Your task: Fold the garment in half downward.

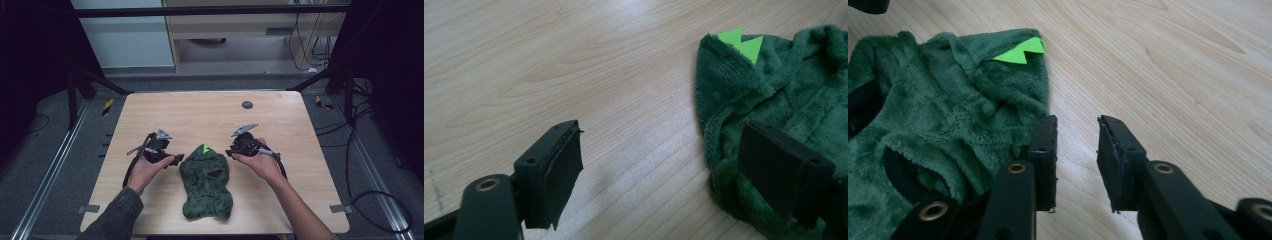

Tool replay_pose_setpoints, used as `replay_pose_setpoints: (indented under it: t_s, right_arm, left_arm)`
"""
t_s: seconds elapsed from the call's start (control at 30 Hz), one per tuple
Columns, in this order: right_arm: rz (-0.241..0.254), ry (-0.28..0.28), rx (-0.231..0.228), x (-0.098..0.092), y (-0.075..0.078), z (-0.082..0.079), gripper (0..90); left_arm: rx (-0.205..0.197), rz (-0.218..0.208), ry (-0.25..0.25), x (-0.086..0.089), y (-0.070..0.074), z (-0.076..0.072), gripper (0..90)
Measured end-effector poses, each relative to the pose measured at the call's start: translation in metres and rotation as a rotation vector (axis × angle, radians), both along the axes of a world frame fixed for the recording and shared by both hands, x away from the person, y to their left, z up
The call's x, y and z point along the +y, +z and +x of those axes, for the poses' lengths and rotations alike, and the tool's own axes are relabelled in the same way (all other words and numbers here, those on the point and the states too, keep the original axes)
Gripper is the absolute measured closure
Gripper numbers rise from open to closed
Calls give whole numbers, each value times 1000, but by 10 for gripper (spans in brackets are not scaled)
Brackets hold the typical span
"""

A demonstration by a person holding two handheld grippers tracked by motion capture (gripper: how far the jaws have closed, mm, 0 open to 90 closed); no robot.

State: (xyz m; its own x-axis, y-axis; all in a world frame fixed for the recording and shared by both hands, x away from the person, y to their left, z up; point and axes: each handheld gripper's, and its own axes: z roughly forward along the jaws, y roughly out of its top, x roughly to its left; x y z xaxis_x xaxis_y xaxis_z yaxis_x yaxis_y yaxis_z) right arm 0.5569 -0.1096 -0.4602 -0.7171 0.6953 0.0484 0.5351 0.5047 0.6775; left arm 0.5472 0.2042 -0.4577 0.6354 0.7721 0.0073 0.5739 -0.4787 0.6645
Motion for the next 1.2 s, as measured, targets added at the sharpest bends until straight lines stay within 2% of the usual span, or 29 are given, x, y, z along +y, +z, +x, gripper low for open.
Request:
replay_pose_setpoints:
  t_s: [0.17,0.33,0.53,0.6,0.83,1.03,1.2]
  right_arm:
    - [-18,21,8,4,-5,3,768]
    - [-4,36,18,6,-8,5,800]
    - [19,46,27,10,-9,5,775]
    - [18,56,38,13,-12,5,728]
    - [35,77,52,21,-17,1,652]
    - [-2,66,68,27,-27,0,525]
    - [-5,60,67,27,-30,-1,526]
  left_arm:
    - [14,6,-13,-1,-3,2,244]
    - [21,-1,-21,-1,-5,2,330]
    - [25,-8,-32,-3,-8,0,405]
    - [25,-5,-37,-4,-10,1,417]
    - [21,-19,-48,-5,-10,-4,425]
    - [23,-13,-69,-7,-12,-6,374]
    - [43,-8,-68,-8,-21,-4,328]
